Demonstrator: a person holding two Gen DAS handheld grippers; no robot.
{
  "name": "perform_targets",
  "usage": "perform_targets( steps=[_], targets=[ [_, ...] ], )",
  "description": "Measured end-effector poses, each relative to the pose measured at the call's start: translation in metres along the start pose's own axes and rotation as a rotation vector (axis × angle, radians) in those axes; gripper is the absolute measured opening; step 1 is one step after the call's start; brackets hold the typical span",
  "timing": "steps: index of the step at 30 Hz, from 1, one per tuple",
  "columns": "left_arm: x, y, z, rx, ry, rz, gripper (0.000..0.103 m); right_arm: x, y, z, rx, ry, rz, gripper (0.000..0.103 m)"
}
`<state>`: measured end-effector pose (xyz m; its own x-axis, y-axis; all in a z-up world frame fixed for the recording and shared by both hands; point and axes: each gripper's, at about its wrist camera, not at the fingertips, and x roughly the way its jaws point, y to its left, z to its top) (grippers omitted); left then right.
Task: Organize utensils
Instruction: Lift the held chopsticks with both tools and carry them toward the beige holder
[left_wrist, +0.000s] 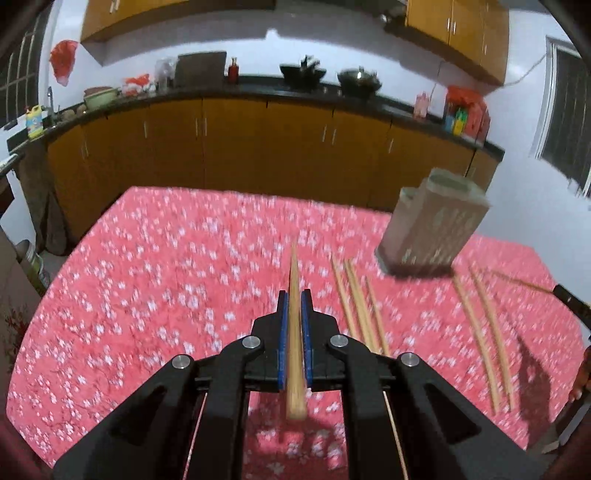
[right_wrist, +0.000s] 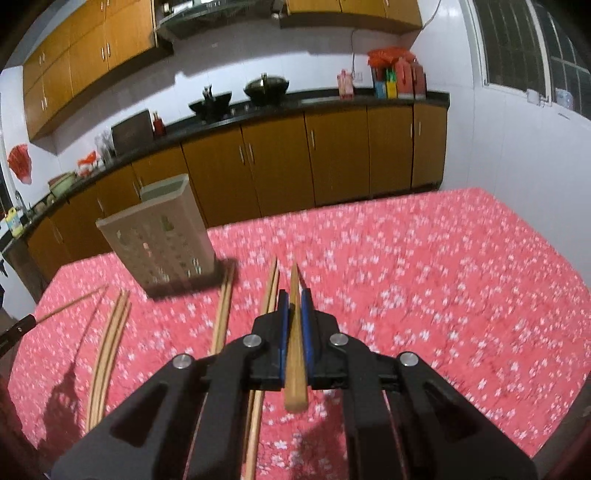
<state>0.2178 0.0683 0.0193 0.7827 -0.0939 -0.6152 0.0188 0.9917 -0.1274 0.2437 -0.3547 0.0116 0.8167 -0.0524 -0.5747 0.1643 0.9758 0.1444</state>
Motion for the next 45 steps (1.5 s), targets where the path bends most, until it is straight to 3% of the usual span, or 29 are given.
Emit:
perform_targets(
  steps=[6,10,13,24,35,45],
  targets=[
    [-0.021,-0.005,0.032,-0.011,-0.104,-0.014,0.007,-0.016,0.002,0.023,0.009,-0.093,0.007,0.008],
    [-0.022,-0.010,0.042,0.009,-0.128,-0.008,0.007,-0.019,0.003,0.029,0.006,-0.111,0.015,0.008],
    [-0.012,-0.010,0.033,0.021,-0.078,-0.028,0.008,-0.020,0.005,0.027,0.001,-0.113,0.022,0.008],
    [0.038,-0.023,-0.044,0.038,0.142,-0.078,0.008,-0.022,0.010,0.019,-0.009,-0.098,0.028,0.008],
    [0.057,-0.041,-0.078,0.097,0.246,-0.035,0.010,-0.023,0.009,0.014,-0.004,-0.091,0.032,0.008],
    [0.055,-0.050,-0.081,0.134,0.237,0.011,0.008,-0.022,0.009,0.011,0.005,-0.086,0.039,0.008]
  ],
)
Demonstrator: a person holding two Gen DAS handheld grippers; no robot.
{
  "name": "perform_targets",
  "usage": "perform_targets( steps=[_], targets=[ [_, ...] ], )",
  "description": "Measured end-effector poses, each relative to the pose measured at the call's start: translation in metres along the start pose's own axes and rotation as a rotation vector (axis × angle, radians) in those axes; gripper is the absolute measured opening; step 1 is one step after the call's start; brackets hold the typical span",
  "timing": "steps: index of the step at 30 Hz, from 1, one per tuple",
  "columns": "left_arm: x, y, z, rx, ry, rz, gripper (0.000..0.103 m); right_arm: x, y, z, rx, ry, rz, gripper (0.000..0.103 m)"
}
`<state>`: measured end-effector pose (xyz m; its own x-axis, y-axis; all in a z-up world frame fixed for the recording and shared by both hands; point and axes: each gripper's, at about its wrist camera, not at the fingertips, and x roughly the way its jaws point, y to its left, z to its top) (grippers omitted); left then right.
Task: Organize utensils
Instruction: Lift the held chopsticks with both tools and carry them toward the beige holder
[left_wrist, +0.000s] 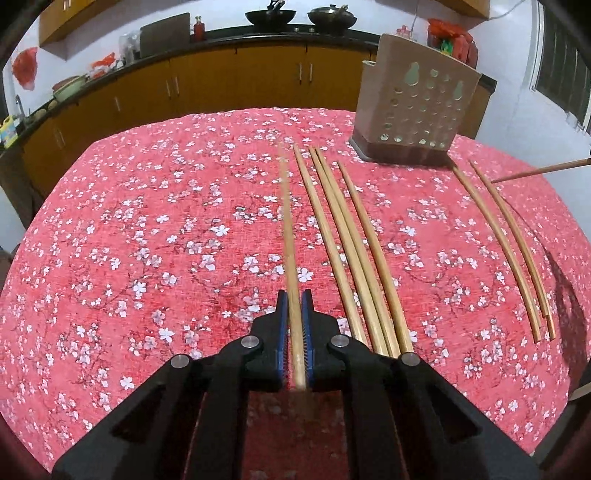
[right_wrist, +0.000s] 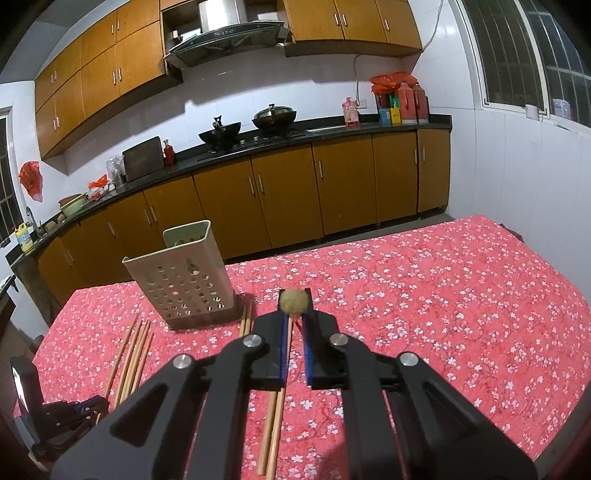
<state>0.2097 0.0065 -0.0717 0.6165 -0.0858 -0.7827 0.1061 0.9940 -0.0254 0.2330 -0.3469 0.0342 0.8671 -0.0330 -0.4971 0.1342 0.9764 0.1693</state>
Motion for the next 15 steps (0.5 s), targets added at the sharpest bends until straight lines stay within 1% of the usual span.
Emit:
perform_targets(
  steps=[1,4,11,13,15],
  targets=[
    [-0.001,0.002,0.002,-0.006,0.001,-0.001,0.008,-0.002,-0.001,0.001,0.000,-0.006,0.001,0.008],
    [-0.014,0.012,0.011,-0.025,-0.038,0.005,0.008,-0.007,-0.002,0.005,0.001,-0.026,0.002,0.008],
    [-0.064,0.035,0.042,-0.065,-0.196,0.016,0.008,-0.012,-0.003,0.010,0.001,-0.050,0.006,0.008],
    [-0.073,0.039,0.049,-0.071,-0.229,0.017,0.008,-0.012,-0.002,0.010,-0.001,-0.052,0.007,0.008],
    [-0.079,0.043,0.052,-0.083,-0.242,0.010,0.008,-0.012,-0.002,0.010,0.001,-0.050,0.010,0.008]
  ],
)
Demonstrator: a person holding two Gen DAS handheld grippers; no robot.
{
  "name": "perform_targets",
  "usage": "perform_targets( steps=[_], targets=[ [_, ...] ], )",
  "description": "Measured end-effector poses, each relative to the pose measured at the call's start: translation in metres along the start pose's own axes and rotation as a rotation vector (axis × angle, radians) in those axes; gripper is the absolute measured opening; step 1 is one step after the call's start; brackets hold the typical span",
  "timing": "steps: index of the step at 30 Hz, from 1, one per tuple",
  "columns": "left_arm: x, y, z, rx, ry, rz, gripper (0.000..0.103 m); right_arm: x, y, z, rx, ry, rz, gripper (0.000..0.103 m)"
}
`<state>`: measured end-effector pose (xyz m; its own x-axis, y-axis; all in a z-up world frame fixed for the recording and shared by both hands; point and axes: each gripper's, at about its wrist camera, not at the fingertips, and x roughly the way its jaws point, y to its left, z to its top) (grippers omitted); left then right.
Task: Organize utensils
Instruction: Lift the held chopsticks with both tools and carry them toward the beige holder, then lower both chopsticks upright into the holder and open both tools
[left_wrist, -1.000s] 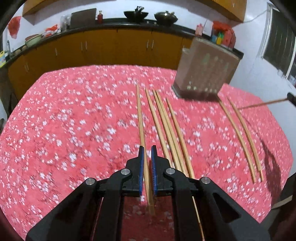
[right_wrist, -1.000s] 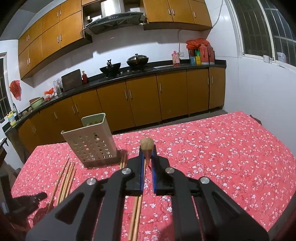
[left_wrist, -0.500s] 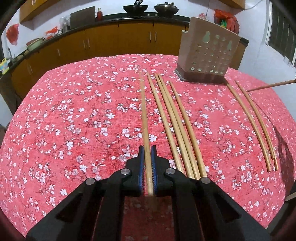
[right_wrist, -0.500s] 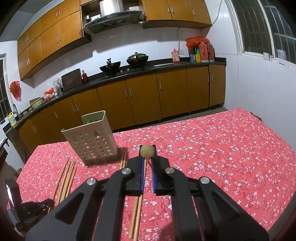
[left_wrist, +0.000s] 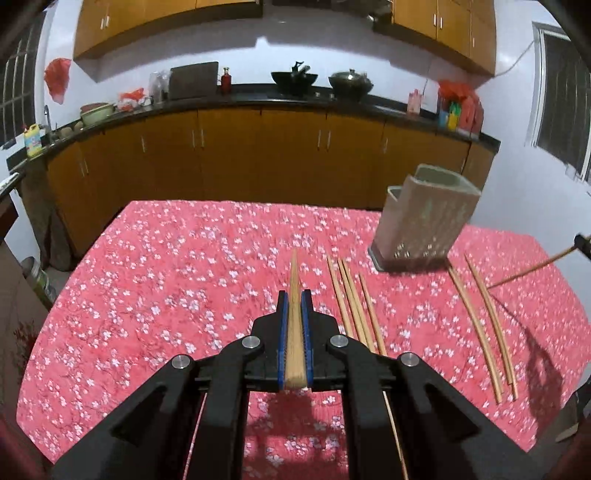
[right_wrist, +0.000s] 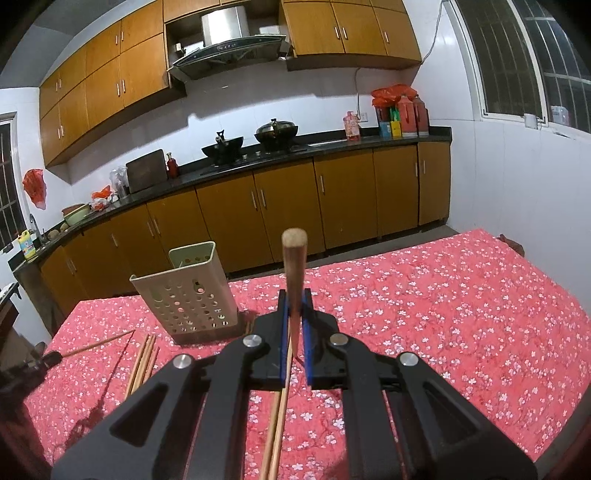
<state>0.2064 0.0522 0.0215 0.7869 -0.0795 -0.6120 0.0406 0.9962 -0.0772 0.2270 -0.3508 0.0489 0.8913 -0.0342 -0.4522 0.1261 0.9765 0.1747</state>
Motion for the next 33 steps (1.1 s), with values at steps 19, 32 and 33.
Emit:
perform_targets(
  steps=[19,32,33],
  targets=[
    [-0.048,-0.001,0.076,-0.014,-0.226,0.000,0.007,-0.017,0.004,0.041,-0.014,-0.101,0.037,0.008],
    [-0.077,-0.050,0.167,-0.062,-0.479,-0.108,0.007,-0.032,0.057,0.128,-0.056,-0.288,0.195,0.008],
    [-0.077,-0.055,0.172,-0.072,-0.496,-0.120,0.007,-0.027,0.063,0.130,-0.068,-0.284,0.203,0.008]
  ],
)
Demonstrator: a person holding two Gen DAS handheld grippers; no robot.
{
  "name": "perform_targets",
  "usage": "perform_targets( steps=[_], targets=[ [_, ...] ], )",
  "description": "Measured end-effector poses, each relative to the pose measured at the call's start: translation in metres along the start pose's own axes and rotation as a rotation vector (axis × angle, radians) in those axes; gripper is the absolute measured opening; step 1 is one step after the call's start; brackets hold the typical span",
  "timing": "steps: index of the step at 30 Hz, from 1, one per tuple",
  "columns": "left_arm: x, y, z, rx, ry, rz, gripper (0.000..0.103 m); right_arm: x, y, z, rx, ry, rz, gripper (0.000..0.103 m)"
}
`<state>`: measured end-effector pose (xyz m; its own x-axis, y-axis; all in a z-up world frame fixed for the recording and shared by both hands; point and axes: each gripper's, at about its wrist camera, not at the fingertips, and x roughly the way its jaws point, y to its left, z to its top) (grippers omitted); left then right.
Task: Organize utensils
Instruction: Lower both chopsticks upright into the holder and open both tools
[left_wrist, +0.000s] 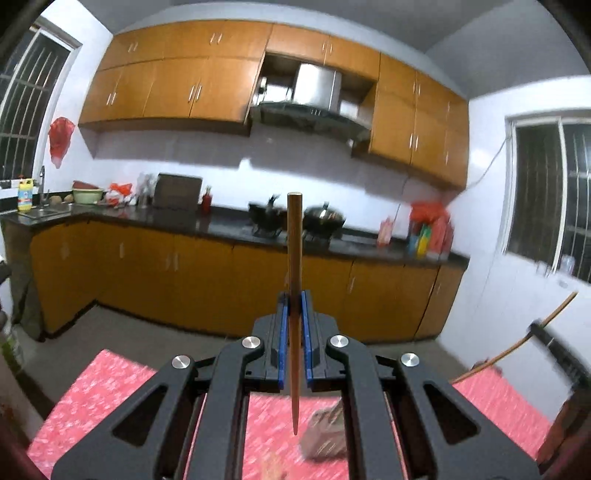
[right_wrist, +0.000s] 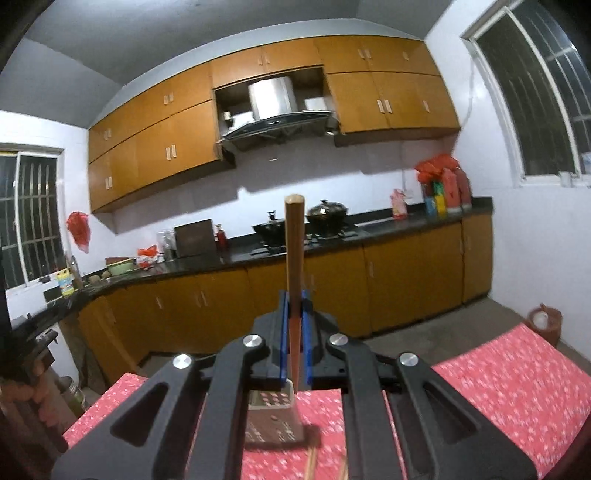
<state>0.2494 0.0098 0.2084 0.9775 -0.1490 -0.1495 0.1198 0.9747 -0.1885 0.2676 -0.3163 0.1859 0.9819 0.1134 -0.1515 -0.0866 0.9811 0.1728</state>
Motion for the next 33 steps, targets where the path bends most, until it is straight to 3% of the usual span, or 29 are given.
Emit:
perform_targets(
  steps=[6,16,19,21,22,23,33],
  targets=[
    [0.026,-0.025,-0.008,-0.014,-0.036,-0.023,0.007,0.040,0.013,-0.014,-0.032,0.077,0.029,0.008],
    [0.079,-0.034,-0.065,-0.005,0.140,-0.046,0.008,0.087,0.016,-0.046,-0.027,0.208,0.036,0.008],
    [0.082,-0.031,-0.071,0.000,0.169,-0.052,0.009,0.086,0.016,-0.050,-0.019,0.213,0.042,0.017],
    [0.079,-0.029,-0.073,0.008,0.170,-0.050,0.020,0.083,0.014,-0.052,-0.007,0.202,0.043,0.031],
    [0.077,-0.028,-0.073,0.009,0.167,-0.047,0.037,0.080,0.013,-0.050,-0.002,0.195,0.044,0.031],
    [0.074,-0.027,-0.071,0.008,0.156,-0.042,0.046,0.076,0.013,-0.049,-0.001,0.190,0.043,0.031],
    [0.020,-0.007,-0.057,-0.027,0.094,-0.039,0.051,0.012,0.000,-0.044,0.008,0.103,-0.011,0.038]
  ],
)
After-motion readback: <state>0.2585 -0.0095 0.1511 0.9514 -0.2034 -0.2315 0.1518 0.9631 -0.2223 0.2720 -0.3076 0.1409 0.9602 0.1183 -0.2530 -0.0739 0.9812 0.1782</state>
